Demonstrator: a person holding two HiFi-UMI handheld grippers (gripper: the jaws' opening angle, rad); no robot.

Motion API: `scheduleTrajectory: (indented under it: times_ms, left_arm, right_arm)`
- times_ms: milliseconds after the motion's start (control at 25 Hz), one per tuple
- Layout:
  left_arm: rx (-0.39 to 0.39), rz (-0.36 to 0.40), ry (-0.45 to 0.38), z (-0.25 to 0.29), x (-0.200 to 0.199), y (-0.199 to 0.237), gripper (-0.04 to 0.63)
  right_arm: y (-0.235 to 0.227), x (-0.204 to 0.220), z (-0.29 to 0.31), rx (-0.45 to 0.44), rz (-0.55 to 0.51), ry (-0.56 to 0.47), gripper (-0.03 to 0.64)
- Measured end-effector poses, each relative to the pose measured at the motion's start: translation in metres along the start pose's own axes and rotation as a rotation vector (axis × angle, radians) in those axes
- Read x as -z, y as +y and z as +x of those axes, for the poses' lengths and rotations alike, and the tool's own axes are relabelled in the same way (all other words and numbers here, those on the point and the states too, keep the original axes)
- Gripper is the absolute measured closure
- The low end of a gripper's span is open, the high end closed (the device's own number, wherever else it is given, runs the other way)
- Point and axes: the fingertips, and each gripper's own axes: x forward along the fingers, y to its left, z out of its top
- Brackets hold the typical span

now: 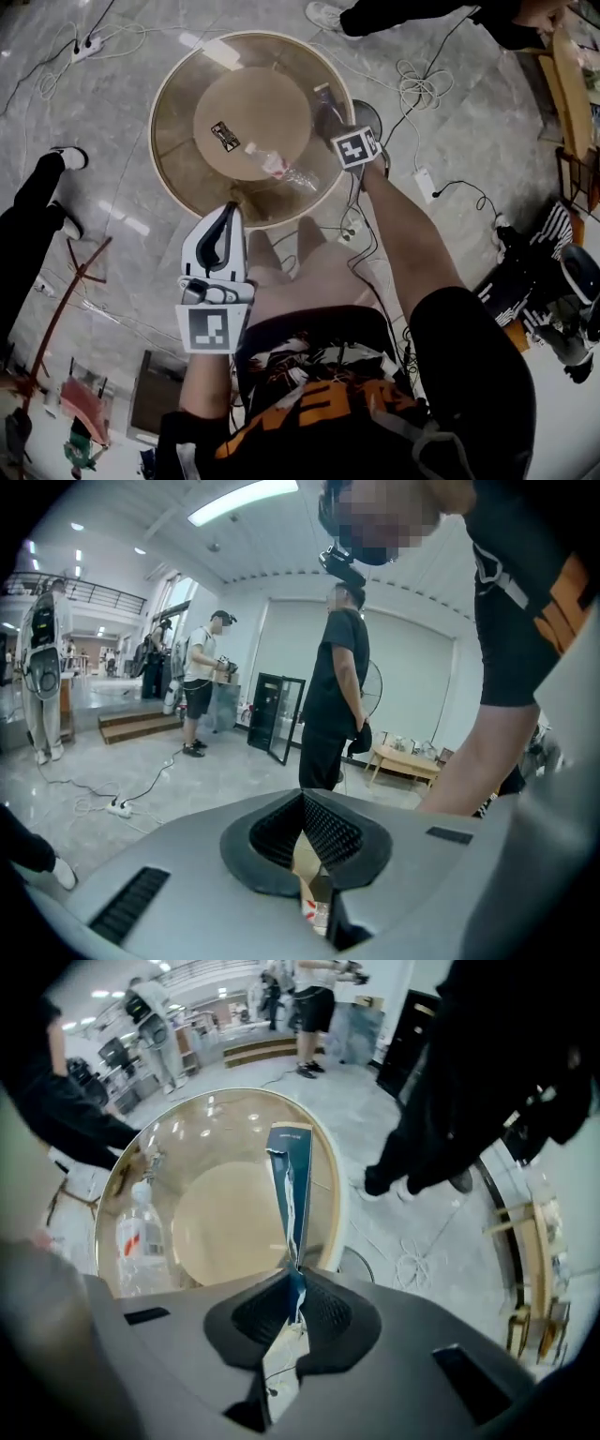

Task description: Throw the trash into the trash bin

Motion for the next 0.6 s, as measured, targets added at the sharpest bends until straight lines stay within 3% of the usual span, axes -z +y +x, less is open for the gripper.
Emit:
scheduleTrajectory:
  times_ms: [200, 320, 440, 480, 560, 600]
  left_arm:
    - [0.094, 0.056, 0.063, 0.032, 0.007, -0.050, 0.572]
    - [0.124, 0.076, 0.081, 0.048, 0.010, -0.078, 0.572]
    - [0.153, 0.100, 0.104, 0.058, 0.012, -0.100, 0.572]
    - [0.161, 0.107, 0.111, 0.060, 0.013, -0.106, 0.572]
    - [0.174, 0.116, 0.120, 0.063, 0.013, -0.114, 0.572]
    - [0.177, 0.118, 0.122, 0.064, 0.013, -0.116, 0.572]
  right_arm:
    - [-0.070, 0.109, 0.001, 0.043, 0.261, 0.126, 0.580]
    - [-0.093, 0.148, 0.005, 0.058, 0.276, 0.208, 0.577]
    - [-0.092, 0.159, 0.017, 0.009, 0.313, 0.207, 0.561]
    - [-0.092, 0.158, 0.021, -0.007, 0.328, 0.194, 0.532]
    - [-0.096, 0.155, 0.026, -0.019, 0.354, 0.171, 0.399]
    - [-0.098, 0.154, 0.028, -0.018, 0.364, 0.164, 0.379]
